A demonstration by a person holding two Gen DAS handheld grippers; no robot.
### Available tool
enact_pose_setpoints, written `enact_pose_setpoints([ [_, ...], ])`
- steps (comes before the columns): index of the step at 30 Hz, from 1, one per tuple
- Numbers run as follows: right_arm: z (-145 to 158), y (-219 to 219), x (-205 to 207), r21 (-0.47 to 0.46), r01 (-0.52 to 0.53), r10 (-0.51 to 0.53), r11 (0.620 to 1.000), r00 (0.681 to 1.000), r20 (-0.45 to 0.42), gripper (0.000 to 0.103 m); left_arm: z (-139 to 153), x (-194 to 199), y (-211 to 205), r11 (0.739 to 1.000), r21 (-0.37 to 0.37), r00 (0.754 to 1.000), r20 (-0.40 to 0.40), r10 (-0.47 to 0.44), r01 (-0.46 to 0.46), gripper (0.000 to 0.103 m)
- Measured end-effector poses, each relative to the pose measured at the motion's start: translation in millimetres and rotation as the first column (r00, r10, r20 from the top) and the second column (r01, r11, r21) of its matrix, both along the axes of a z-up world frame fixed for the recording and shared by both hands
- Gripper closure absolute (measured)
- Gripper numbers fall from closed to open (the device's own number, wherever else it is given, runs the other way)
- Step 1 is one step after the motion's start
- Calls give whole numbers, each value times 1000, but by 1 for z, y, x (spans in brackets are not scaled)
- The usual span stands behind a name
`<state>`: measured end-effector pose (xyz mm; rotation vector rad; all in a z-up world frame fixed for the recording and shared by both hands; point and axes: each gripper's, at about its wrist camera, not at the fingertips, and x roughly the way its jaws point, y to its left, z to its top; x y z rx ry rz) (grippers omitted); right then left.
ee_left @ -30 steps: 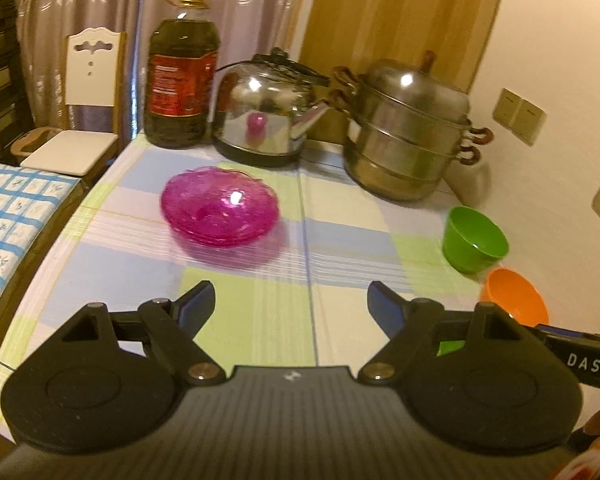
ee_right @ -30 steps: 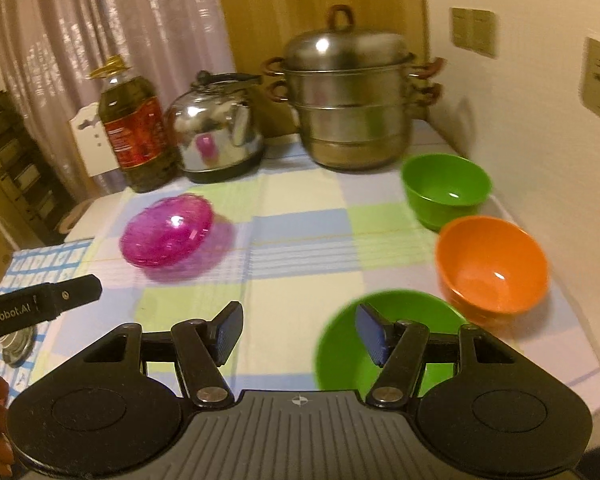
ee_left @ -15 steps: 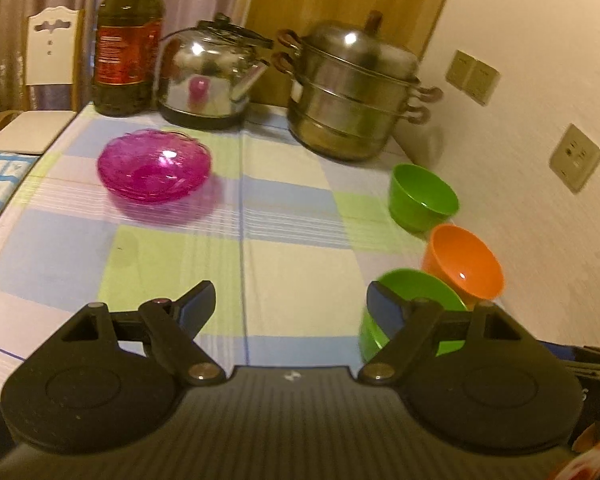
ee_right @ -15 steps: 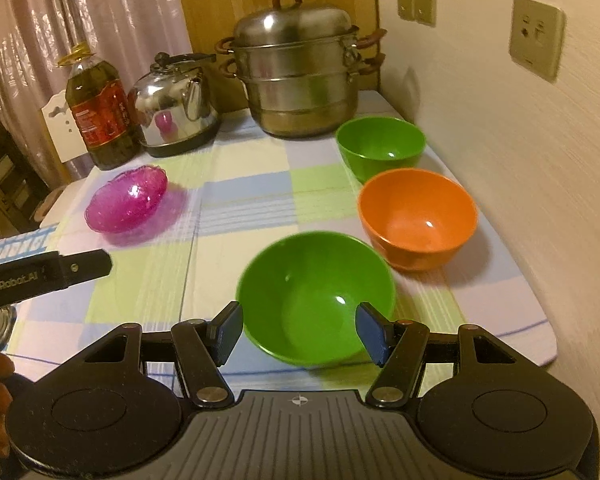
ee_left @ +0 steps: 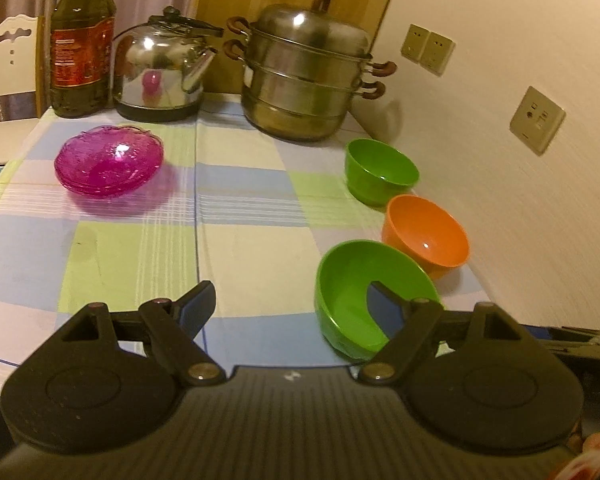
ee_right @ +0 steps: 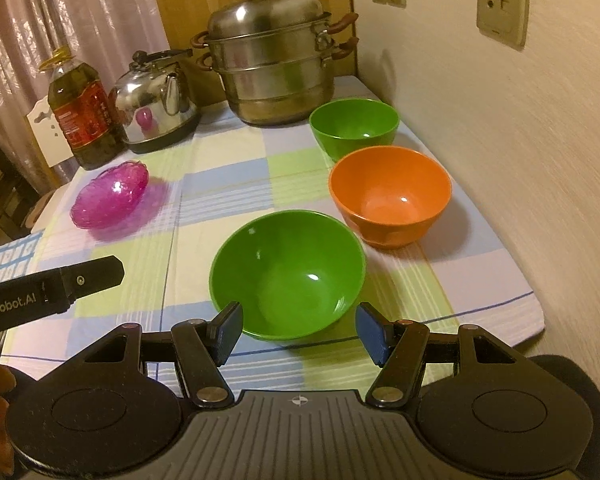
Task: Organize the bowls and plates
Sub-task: 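Move both grippers to the rim of the large green bowl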
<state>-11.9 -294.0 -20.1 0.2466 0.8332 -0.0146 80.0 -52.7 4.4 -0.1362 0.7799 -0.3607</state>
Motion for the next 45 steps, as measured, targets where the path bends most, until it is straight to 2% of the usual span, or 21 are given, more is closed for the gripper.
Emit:
enact_pose_setpoints([
  [19, -3, -22, 1, 29, 28, -28, 999, 999, 16, 41, -4, 1, -17, 1000, 12, 999, -21, -27, 28, 23],
  [27, -11, -32, 9, 43, 43, -43, 998, 999, 5, 41, -16, 10, -30, 998, 19, 998, -44, -55, 55, 25],
  [42, -33, -47, 21, 55, 71, -70, 996, 997, -23, 41, -47, 30, -47, 997, 17, 994, -84, -76, 77, 40],
  [45, -36, -48, 25, 53, 61, -60, 997, 998, -26, 46, -50, 34, -51, 998, 12, 994, -82, -68, 70, 43],
])
